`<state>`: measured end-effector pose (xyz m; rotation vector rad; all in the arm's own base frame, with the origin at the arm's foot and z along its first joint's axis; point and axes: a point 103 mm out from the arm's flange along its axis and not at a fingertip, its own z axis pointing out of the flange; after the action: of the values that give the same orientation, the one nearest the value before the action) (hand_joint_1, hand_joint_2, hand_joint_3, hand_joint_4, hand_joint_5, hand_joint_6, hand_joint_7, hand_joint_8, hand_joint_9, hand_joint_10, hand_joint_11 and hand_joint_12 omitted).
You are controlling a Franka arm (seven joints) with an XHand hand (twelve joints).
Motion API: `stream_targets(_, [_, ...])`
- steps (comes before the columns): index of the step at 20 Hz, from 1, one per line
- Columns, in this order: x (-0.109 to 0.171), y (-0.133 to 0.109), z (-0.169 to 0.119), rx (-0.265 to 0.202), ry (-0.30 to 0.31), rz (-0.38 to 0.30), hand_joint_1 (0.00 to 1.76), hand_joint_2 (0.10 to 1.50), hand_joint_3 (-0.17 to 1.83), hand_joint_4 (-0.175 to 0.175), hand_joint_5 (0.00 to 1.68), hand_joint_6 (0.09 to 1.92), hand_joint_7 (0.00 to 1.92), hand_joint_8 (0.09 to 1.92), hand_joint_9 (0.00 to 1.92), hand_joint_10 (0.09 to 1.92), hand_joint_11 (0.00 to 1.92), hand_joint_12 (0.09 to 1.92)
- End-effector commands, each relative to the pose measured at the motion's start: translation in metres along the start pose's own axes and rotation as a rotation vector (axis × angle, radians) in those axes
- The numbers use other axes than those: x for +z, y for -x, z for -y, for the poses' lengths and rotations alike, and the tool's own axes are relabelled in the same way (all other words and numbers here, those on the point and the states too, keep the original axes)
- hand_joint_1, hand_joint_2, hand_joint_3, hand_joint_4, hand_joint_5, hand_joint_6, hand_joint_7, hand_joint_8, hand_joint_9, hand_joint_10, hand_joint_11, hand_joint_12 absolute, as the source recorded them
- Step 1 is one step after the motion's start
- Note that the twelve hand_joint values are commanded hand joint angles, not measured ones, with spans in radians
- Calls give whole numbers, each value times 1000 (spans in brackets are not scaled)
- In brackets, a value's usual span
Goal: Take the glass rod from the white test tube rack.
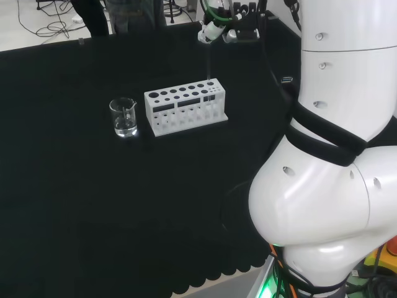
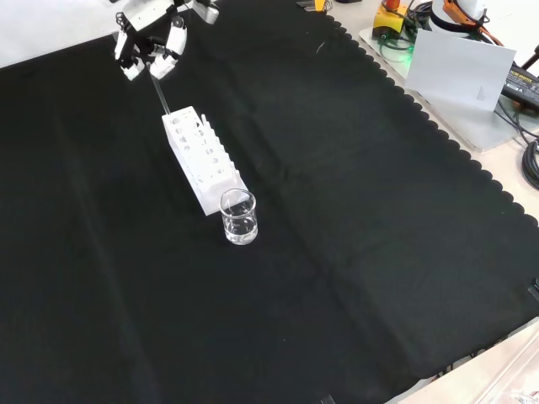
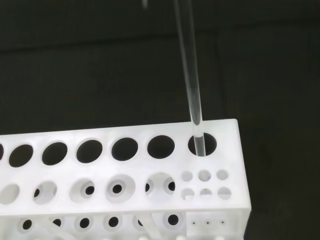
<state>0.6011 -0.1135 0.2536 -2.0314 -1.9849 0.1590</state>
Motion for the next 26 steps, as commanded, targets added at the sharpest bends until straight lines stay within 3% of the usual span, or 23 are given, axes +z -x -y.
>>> stream_targets(1, [7,-2,-8,-3,8,-16,974,869,535,-175,768,884,820,1068,1537,803,1710,741])
stream_targets(4, [7,-2,-8,-9,14,-22,1038,853,557,-175,810,864,845,1087,1559,785,1760,673])
stream_targets(6, [7,-4,-8,-11,19,-16,1099,993,315,-175,865,1044,859,1109,1567,783,1787,634])
stream_targets(9, [5,-8,-7,-9,28,-10,1131,1101,109,-175,892,1121,881,1138,1558,800,1817,591])
stream_targets(15, [2,-10,-4,3,-10,14,1132,1149,31,-175,877,1156,840,1158,1495,821,1838,538])
stream_targets(18, [0,-13,-4,2,-15,36,1072,1093,-32,-175,721,978,715,1033,1424,596,1713,635])
stream_targets(22, [-4,-8,-1,9,-33,28,1011,1093,-157,-42,531,909,590,859,1142,535,1382,909])
stream_targets(26, [-7,-3,1,7,-52,18,994,1084,-175,-3,500,868,553,803,1026,586,1253,1017])
